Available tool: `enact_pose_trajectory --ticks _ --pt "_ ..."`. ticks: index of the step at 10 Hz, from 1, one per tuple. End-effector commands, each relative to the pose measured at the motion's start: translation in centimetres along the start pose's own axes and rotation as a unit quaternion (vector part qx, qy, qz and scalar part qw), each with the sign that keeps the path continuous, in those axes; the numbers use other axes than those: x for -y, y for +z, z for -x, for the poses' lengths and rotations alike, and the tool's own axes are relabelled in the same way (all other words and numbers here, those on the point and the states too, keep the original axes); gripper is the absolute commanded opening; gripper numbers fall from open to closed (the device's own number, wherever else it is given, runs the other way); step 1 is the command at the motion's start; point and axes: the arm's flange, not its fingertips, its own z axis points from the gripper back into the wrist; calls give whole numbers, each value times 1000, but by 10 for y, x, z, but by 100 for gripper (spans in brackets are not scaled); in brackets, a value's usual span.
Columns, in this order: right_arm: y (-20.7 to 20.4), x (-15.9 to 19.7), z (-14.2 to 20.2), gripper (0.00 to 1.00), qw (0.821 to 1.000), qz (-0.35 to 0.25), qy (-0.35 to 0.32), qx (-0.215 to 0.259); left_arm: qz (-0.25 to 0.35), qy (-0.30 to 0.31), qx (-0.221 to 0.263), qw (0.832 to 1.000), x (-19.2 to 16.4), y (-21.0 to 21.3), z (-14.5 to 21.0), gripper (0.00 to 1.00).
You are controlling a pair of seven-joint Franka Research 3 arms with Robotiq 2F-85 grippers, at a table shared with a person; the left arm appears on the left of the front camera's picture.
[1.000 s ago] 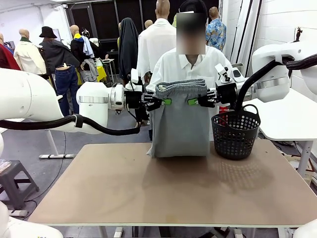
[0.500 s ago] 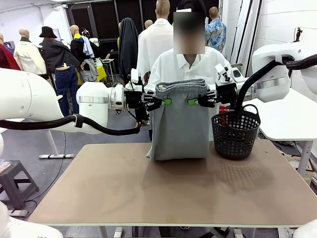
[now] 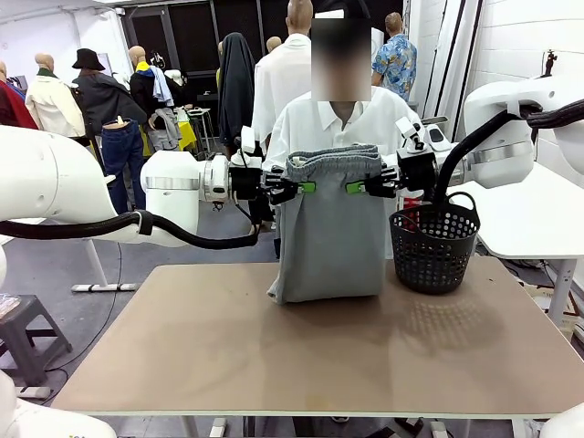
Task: Fold the training pants.
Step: Release the ends of the Training pants and then grab the overlapped ends.
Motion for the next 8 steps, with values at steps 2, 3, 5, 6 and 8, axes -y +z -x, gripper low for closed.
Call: enact_pose_trajectory --ticks 2,3,5,6,8 --pt "1 -3 -2 0 1000 -3 -1 7 0 3 2 1000 0 0 -2 0" --pt "1 -3 -2 0 1000 -3 -1 7 0 3 2 1000 0 0 -2 0" --pt "1 -3 -2 0 1000 -3 -1 7 0 3 2 1000 0 0 -2 0" --pt "1 -3 -2 0 1000 -3 -1 7 0 3 2 1000 0 0 -2 0" --pt "1 -3 -2 0 1000 -3 -1 7 0 3 2 1000 0 0 -2 0"
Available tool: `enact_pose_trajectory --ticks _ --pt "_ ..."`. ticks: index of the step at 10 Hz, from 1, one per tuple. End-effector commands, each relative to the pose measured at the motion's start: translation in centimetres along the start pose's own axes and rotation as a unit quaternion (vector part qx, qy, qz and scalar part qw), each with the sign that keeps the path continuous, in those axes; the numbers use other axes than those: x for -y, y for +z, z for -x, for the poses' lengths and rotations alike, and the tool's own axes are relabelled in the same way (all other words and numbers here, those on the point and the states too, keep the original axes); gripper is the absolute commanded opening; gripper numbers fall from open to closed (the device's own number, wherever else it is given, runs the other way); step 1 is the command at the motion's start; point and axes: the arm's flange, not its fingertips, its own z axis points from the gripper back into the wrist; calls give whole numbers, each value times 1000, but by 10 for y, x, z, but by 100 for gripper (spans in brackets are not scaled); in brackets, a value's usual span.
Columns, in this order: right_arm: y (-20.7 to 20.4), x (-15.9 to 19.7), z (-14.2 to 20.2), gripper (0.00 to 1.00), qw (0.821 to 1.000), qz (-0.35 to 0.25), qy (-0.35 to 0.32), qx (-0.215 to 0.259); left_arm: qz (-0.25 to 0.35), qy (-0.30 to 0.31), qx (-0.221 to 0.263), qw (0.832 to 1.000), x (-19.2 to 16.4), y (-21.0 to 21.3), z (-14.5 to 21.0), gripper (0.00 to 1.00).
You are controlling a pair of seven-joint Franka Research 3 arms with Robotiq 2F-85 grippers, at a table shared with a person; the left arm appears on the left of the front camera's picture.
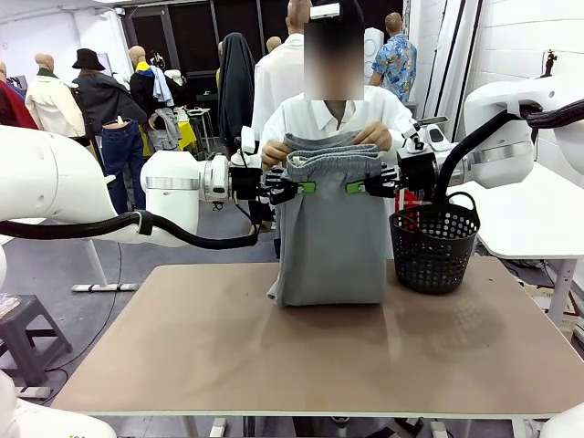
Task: Fold the training pants.
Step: Release the ends of the Training pants and then grab the overlapped ends.
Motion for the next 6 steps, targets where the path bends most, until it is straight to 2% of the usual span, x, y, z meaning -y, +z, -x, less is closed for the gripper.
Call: enact_pose_trajectory --ticks 1,6 --pt "1 -3 -2 0 1000 -3 -1 7 0 3 2 1000 0 0 -2 0" --pt "1 -3 -2 0 1000 -3 -1 7 0 3 2 1000 0 0 -2 0"
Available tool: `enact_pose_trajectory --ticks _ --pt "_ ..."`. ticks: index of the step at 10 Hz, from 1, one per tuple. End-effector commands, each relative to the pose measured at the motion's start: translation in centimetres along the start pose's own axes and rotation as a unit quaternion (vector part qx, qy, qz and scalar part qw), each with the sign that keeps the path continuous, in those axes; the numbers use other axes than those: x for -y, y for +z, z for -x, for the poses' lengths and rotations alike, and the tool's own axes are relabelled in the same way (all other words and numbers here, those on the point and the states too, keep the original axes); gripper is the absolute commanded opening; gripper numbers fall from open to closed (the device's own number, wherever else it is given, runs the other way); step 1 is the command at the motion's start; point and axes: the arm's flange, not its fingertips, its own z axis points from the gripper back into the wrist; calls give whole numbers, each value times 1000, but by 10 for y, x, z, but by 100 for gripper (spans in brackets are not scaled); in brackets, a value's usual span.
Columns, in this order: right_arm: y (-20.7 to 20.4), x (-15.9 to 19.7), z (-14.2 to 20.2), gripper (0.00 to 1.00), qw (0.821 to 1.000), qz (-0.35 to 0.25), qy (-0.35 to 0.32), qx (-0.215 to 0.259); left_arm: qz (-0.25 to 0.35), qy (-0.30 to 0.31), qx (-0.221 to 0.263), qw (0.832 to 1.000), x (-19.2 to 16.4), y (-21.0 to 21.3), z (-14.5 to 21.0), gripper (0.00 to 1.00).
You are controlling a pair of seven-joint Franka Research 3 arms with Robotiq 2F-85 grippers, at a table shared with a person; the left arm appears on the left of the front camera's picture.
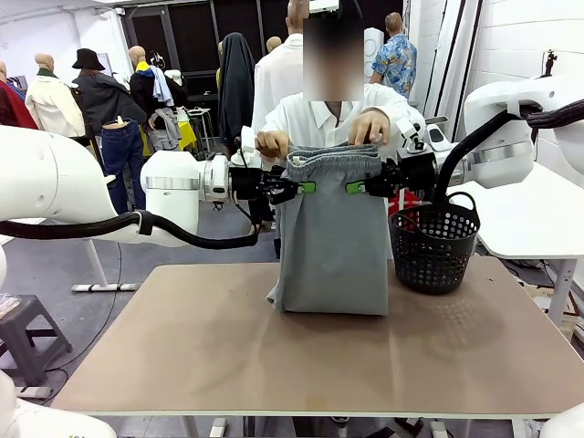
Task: Fold the training pants.
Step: Release the ends of the Training pants and then grab the overlapped ends.
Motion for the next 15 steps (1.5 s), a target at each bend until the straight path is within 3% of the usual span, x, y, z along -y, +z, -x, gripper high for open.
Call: enact_pose_trajectory --ticks 1,15 --pt "1 -3 -2 0 1000 -3 -1 7 0 3 2 1000 0 0 -2 0" --pt "1 -3 -2 0 1000 -3 -1 7 0 3 2 1000 0 0 -2 0"
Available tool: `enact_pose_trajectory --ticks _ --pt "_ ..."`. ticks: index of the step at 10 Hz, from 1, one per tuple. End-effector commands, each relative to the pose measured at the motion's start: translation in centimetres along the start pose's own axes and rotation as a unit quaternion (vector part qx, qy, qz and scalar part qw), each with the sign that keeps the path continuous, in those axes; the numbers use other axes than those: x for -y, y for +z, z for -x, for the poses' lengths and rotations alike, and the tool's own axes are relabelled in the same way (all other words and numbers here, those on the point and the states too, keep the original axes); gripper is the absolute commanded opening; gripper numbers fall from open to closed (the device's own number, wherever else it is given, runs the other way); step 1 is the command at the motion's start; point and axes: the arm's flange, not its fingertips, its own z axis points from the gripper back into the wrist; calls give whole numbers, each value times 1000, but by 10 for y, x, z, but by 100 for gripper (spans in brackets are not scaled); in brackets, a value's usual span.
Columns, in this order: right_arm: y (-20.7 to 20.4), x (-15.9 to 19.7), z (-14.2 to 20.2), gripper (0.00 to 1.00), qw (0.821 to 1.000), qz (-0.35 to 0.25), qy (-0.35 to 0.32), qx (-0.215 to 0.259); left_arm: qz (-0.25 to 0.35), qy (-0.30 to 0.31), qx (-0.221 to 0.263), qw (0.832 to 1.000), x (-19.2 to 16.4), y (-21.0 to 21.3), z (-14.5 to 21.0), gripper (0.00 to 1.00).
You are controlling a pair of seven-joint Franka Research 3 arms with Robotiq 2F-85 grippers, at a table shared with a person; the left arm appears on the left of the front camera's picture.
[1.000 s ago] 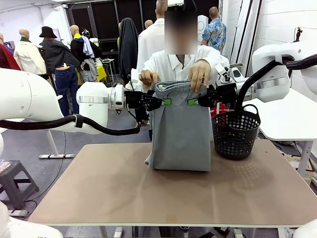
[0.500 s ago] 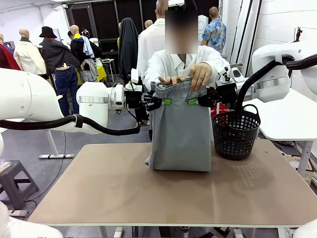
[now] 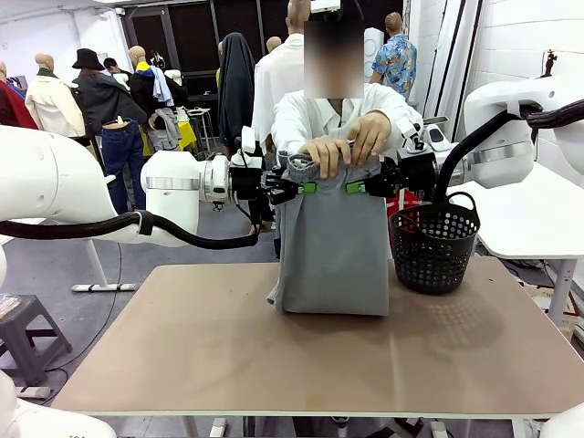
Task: Fold the training pants.
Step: Release the ends of the Training pants and then grab the overlapped ends.
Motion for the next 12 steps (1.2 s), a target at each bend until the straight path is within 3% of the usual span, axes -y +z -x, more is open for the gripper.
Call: enact_pose_trajectory --ticks 1,12 --pt "1 -3 -2 0 1000 -3 -1 7 -1 3 2 1000 0 1 -2 0" --pt "1 -3 -2 0 1000 -3 -1 7 -1 3 2 1000 0 1 -2 0"
